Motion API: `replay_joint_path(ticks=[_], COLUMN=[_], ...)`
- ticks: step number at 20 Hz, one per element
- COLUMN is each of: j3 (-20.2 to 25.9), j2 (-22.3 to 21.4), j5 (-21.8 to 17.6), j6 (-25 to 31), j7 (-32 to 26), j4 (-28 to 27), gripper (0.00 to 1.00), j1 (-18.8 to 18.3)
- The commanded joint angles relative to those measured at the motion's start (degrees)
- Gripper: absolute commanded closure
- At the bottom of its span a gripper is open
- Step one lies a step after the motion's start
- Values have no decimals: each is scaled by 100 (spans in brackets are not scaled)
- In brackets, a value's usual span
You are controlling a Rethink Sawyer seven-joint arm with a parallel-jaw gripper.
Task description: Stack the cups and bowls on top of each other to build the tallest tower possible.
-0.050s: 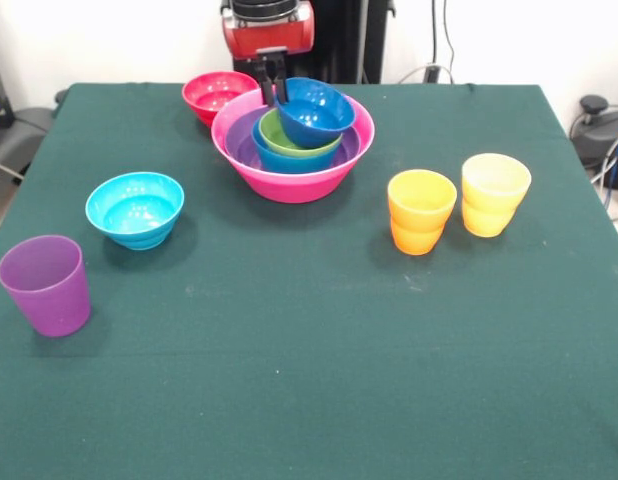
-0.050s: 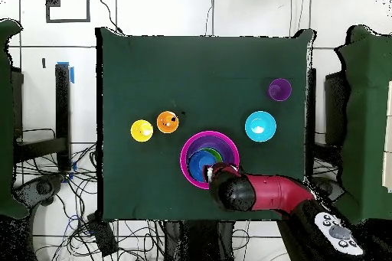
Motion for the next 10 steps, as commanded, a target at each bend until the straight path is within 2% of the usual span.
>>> replay_joint_path(ticks=[1,10], j3=[318,400], j2=[-42,-60], j5=[-311,-294], j6=[-116,-59], j7=[138,76], j4=[-241,-266], gripper=[0,0], j1=[39,4])
